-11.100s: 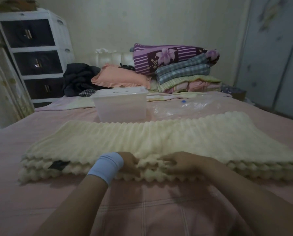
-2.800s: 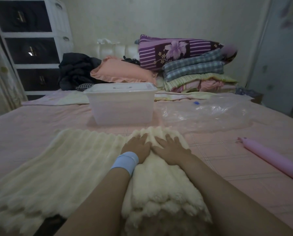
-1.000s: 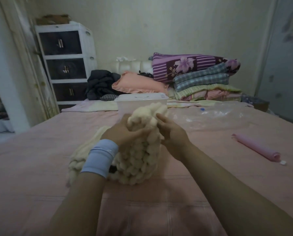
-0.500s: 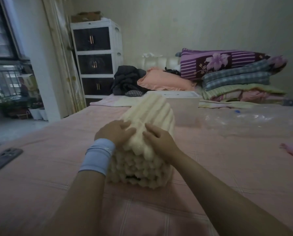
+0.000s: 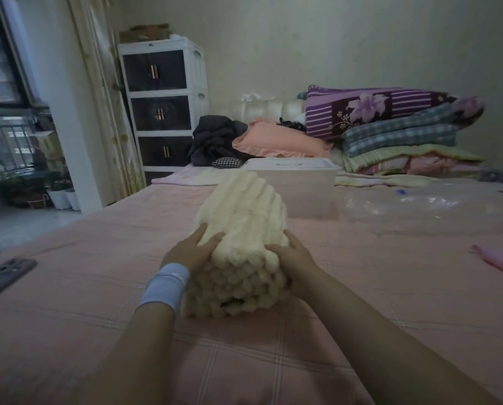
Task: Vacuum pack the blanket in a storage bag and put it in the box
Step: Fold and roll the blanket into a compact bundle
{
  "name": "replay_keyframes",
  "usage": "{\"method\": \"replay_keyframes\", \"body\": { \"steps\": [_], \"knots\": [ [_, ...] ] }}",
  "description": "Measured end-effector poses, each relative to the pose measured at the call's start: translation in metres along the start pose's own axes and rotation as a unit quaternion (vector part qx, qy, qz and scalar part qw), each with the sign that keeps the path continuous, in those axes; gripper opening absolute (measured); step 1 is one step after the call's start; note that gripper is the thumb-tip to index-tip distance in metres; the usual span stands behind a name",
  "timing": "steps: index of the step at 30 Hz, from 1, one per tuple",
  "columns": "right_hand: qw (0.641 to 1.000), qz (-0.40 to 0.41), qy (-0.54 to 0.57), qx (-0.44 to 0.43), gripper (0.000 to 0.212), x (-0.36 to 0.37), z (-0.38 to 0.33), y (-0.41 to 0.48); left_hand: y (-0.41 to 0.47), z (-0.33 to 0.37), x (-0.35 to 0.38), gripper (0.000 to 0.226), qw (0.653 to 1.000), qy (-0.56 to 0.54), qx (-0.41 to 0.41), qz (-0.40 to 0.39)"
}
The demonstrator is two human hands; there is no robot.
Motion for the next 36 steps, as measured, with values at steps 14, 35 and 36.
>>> {"method": "replay_keyframes", "body": {
  "steps": [14, 35, 36],
  "knots": [
    [0.933, 0.191, -0.304, -0.001, 0.033, -0.235, -0.114, -0.111, -0.056, 0.180, 0.152, 0.079, 0.973, 0.060, 0.167, -0.146],
    [0.834, 0.012, -0.550, -0.038, 0.021, -0.185, -0.119, -0.070, 0.018, 0.270, 0.192, 0.055, 0.935, 0.193, 0.298, -0.006],
    [0.833, 0.033, -0.549, -0.053, 0.023, -0.189, -0.127, -0.063, 0.024, 0.259, 0.203, 0.061, 0.943, 0.181, 0.279, -0.017]
  ]
}}
Point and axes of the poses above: each hand's wrist, its own y-axis towards the middle knuckle, its own x-axis out of the palm, z = x × y, the point moved 10 cm from there along y, towards the middle knuckle, and after that the axes turned 1 degree about -y, right-handed, at the moved point
